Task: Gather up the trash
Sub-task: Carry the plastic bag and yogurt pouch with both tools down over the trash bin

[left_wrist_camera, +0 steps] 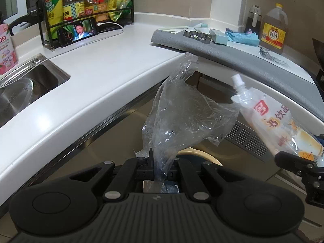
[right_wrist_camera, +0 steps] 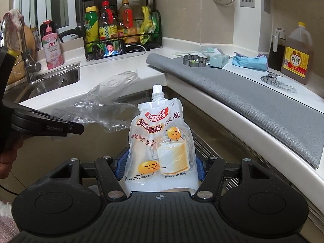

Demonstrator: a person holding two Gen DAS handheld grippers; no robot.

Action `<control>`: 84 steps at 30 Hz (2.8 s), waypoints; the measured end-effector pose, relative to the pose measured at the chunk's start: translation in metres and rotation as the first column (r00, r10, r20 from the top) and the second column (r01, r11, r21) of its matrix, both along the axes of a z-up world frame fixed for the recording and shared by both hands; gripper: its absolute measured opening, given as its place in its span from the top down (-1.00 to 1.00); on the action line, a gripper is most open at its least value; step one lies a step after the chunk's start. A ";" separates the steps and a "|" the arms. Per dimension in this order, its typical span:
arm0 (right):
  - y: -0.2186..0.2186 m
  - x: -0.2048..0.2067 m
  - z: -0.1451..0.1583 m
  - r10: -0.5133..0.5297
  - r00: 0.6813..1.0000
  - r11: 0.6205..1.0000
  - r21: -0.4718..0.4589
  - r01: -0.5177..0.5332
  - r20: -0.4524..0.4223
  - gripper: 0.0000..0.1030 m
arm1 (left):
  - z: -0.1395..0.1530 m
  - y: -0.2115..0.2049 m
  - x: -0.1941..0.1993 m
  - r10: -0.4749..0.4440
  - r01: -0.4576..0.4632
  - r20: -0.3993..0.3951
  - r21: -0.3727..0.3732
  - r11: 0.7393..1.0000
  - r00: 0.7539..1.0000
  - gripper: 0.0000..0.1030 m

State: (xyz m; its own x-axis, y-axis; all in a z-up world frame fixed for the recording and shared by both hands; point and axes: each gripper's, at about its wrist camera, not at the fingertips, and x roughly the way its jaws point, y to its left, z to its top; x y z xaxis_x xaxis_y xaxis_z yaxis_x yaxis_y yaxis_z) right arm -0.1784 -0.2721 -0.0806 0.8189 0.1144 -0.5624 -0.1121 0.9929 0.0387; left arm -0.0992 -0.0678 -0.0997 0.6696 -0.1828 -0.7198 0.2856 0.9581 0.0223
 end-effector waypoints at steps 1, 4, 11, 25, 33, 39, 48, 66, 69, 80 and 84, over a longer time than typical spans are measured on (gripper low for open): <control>0.000 0.000 0.000 0.001 1.000 1.000 -0.003 -0.001 -0.002 -0.27 | 0.000 0.000 0.000 -0.002 0.002 0.000 0.001 1.000 1.000 0.96; 0.000 0.001 -0.002 -0.003 1.000 1.000 0.003 0.003 -0.009 -0.27 | -0.001 -0.001 -0.001 -0.003 0.003 -0.002 0.004 1.000 1.000 0.96; -0.004 0.001 -0.002 0.005 1.000 1.000 0.015 -0.005 0.006 -0.27 | 0.005 -0.002 -0.002 0.008 -0.008 0.013 0.019 1.000 1.000 0.96; -0.005 0.000 -0.009 0.002 1.000 1.000 0.023 -0.001 -0.017 -0.27 | -0.002 -0.002 0.002 0.011 -0.011 -0.022 0.016 1.000 1.000 0.96; -0.009 -0.002 -0.011 -0.019 0.999 1.000 0.023 0.020 -0.036 -0.27 | -0.008 -0.004 0.006 0.005 -0.005 -0.041 0.010 1.000 0.999 0.96; -0.008 0.002 -0.014 -0.017 0.998 1.000 0.022 0.018 -0.054 -0.27 | -0.011 -0.005 0.010 0.001 0.000 -0.054 0.013 1.000 0.999 0.96; -0.008 0.009 -0.016 -0.014 0.997 1.000 0.020 0.016 -0.076 -0.27 | -0.015 -0.005 0.014 0.007 -0.006 -0.075 0.014 1.000 0.997 0.96; -0.006 0.019 -0.020 -0.018 0.994 1.000 0.012 0.020 -0.105 -0.27 | -0.020 -0.015 0.022 -0.019 0.021 -0.072 0.038 0.999 0.997 0.96; -0.005 0.019 -0.020 -0.028 0.994 1.000 0.010 0.029 -0.107 -0.27 | -0.019 -0.019 0.025 -0.028 0.030 -0.069 0.028 0.999 0.997 0.96; -0.005 0.025 -0.026 -0.037 0.990 0.999 0.015 0.039 -0.138 -0.28 | -0.030 -0.025 0.036 -0.030 0.034 -0.108 0.033 0.999 0.994 0.96; -0.006 0.031 -0.030 -0.037 0.987 0.999 0.016 0.040 -0.154 -0.28 | -0.035 -0.026 0.039 -0.029 0.034 -0.121 0.038 0.999 0.992 0.96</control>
